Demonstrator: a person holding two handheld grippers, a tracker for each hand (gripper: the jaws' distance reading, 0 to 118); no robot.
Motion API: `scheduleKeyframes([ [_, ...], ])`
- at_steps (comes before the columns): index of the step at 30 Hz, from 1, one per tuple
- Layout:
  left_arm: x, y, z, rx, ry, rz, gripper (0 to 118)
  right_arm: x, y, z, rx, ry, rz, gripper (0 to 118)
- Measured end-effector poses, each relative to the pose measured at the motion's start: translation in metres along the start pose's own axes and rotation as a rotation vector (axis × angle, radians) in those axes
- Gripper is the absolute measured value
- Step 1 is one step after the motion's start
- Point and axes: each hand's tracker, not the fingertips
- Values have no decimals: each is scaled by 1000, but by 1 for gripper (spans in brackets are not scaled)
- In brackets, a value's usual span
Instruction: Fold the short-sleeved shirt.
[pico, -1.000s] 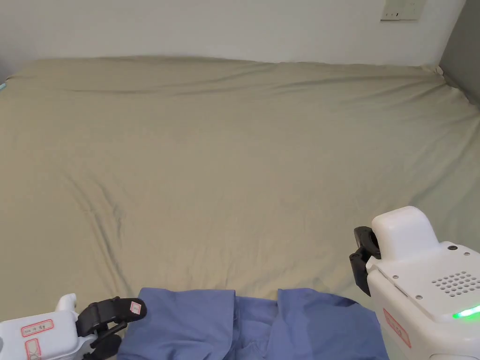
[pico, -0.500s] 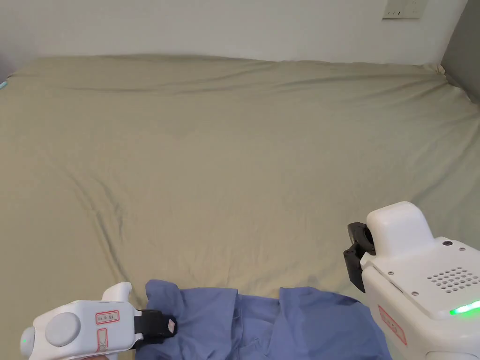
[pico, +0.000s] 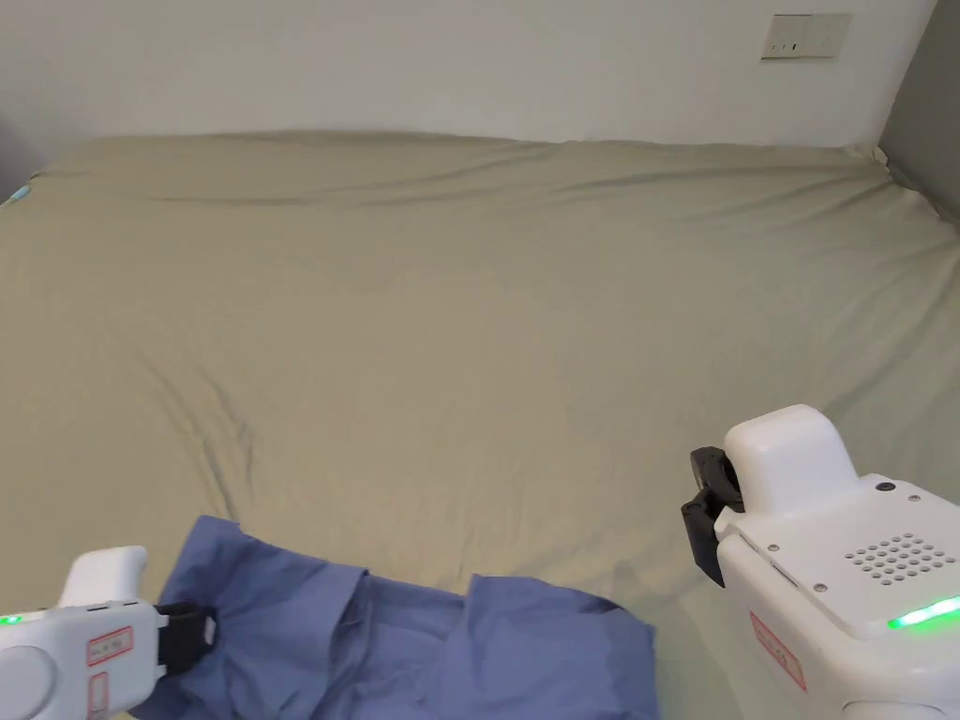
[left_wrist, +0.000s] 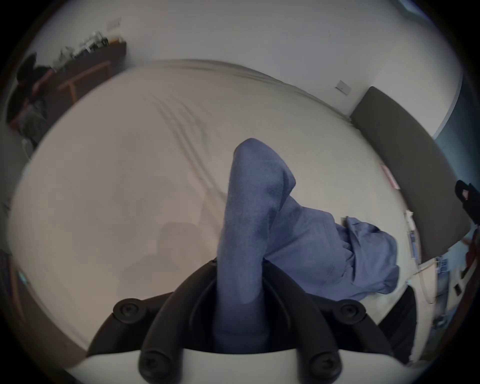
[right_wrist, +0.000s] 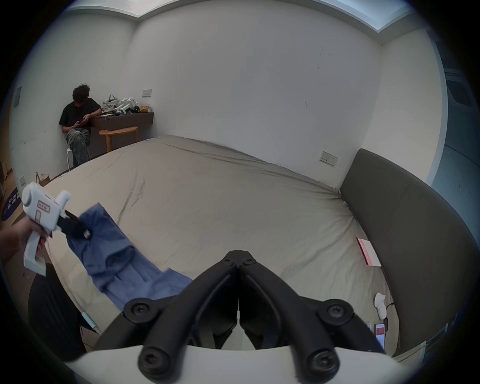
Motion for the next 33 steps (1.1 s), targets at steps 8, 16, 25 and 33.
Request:
scheduleKeyframes([
  [8, 29, 27, 33, 32, 137, -45, 13, 0, 2, -1, 6, 6, -2, 2],
  [16, 121, 28, 20, -46, -142, -41, 13, 3, 1, 3, 9, 10, -5, 2],
  [25, 220, -28, -51, -163, -71, -275, 13, 13, -8, 4, -11, -6, -19, 2],
  [33, 249, -37, -65, -178, -151, -189, 79, 16, -15, -3, -33, -3, -27, 2],
])
